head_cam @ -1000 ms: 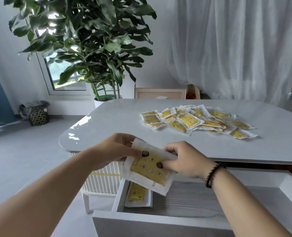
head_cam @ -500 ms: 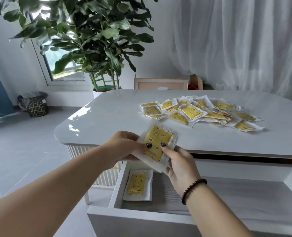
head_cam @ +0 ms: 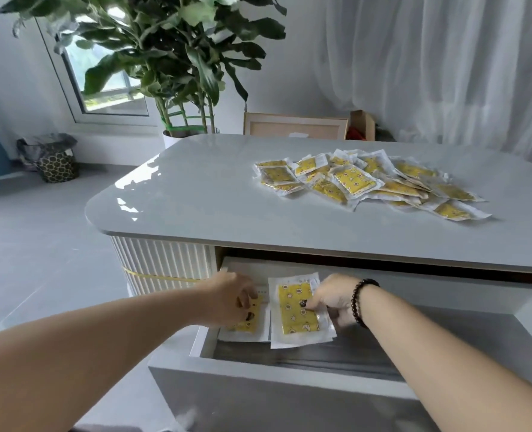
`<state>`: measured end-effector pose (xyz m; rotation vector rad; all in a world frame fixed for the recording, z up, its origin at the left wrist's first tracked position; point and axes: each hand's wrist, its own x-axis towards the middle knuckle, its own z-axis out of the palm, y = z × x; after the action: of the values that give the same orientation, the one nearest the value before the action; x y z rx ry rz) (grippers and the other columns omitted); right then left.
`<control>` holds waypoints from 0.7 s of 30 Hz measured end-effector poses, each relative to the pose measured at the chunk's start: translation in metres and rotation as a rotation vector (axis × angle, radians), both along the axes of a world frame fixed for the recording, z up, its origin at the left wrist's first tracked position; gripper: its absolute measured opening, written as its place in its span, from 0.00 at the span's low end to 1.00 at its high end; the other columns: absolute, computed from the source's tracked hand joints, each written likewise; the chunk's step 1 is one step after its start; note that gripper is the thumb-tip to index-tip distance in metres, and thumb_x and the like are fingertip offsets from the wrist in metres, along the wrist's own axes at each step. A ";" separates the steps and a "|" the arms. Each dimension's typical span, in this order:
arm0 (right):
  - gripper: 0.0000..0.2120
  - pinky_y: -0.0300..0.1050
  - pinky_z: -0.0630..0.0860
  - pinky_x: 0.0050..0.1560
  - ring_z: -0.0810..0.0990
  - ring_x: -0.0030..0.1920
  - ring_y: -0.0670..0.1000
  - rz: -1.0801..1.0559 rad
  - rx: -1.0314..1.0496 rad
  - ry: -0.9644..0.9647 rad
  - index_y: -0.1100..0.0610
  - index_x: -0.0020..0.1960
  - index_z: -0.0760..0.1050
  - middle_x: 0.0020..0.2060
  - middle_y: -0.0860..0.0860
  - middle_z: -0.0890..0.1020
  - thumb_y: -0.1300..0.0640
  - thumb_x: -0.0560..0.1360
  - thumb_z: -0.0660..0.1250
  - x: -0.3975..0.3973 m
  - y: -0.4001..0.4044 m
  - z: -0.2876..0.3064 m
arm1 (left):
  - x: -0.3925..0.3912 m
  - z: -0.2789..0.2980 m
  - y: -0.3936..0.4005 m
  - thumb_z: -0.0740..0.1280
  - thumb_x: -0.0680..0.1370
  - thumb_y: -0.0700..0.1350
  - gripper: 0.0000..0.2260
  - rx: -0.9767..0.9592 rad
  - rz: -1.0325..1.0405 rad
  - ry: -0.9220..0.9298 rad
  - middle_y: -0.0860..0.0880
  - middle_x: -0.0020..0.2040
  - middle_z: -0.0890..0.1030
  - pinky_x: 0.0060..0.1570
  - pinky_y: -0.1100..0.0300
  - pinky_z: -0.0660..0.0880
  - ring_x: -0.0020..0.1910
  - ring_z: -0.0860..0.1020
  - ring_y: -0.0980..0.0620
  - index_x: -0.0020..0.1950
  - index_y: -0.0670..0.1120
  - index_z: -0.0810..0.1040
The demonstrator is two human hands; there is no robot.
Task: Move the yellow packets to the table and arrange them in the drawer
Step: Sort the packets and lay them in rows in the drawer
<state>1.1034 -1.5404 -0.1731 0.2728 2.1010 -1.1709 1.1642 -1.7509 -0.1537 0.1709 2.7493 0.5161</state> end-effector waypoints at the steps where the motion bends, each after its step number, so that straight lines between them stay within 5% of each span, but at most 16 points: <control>1: 0.18 0.63 0.77 0.56 0.79 0.59 0.60 -0.010 0.040 -0.018 0.65 0.58 0.76 0.59 0.63 0.79 0.67 0.68 0.71 -0.008 0.001 -0.010 | 0.000 -0.004 0.001 0.63 0.75 0.40 0.18 -0.067 -0.060 0.010 0.54 0.56 0.78 0.48 0.61 0.77 0.52 0.77 0.52 0.65 0.49 0.73; 4: 0.17 0.59 0.78 0.56 0.79 0.58 0.59 -0.017 0.165 -0.059 0.63 0.61 0.72 0.60 0.60 0.78 0.64 0.73 0.68 -0.019 0.000 -0.019 | -0.001 -0.018 0.004 0.63 0.77 0.45 0.21 -0.289 -0.261 0.058 0.52 0.68 0.68 0.54 0.59 0.73 0.61 0.71 0.50 0.71 0.51 0.66; 8: 0.21 0.56 0.76 0.60 0.77 0.61 0.58 0.008 0.261 -0.064 0.61 0.69 0.65 0.63 0.60 0.74 0.61 0.77 0.65 -0.021 -0.009 -0.027 | -0.007 -0.042 0.006 0.62 0.78 0.51 0.21 -0.546 -0.433 0.090 0.48 0.68 0.64 0.62 0.50 0.72 0.67 0.67 0.45 0.71 0.49 0.66; 12: 0.23 0.57 0.78 0.56 0.80 0.56 0.59 -0.007 0.181 -0.081 0.63 0.67 0.69 0.59 0.60 0.77 0.62 0.74 0.68 -0.023 -0.011 -0.045 | -0.012 -0.052 0.004 0.60 0.78 0.55 0.25 -0.592 -0.475 0.125 0.49 0.71 0.63 0.63 0.49 0.71 0.68 0.68 0.44 0.74 0.50 0.62; 16: 0.21 0.52 0.72 0.65 0.74 0.65 0.60 0.065 0.241 0.094 0.65 0.65 0.71 0.64 0.62 0.74 0.61 0.74 0.68 -0.023 -0.008 -0.043 | -0.013 -0.056 0.001 0.59 0.78 0.55 0.21 -0.584 -0.484 0.164 0.50 0.69 0.65 0.63 0.50 0.71 0.67 0.68 0.45 0.71 0.52 0.66; 19: 0.09 0.53 0.73 0.64 0.74 0.64 0.60 0.123 0.279 0.144 0.59 0.50 0.75 0.63 0.62 0.75 0.60 0.71 0.71 -0.027 -0.009 -0.047 | -0.013 -0.058 0.000 0.59 0.78 0.54 0.21 -0.566 -0.479 0.195 0.51 0.69 0.66 0.64 0.52 0.69 0.67 0.68 0.46 0.71 0.53 0.67; 21: 0.12 0.54 0.74 0.62 0.76 0.62 0.61 0.119 0.270 0.149 0.56 0.39 0.69 0.62 0.62 0.76 0.60 0.69 0.73 -0.029 -0.010 -0.051 | -0.013 -0.058 0.001 0.59 0.78 0.54 0.22 -0.570 -0.481 0.200 0.51 0.70 0.65 0.65 0.52 0.68 0.68 0.67 0.46 0.72 0.53 0.65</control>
<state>1.0745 -1.5499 -0.2242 0.1847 2.3735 -0.8605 1.1512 -1.7504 -0.2122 0.7401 2.7698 -0.4267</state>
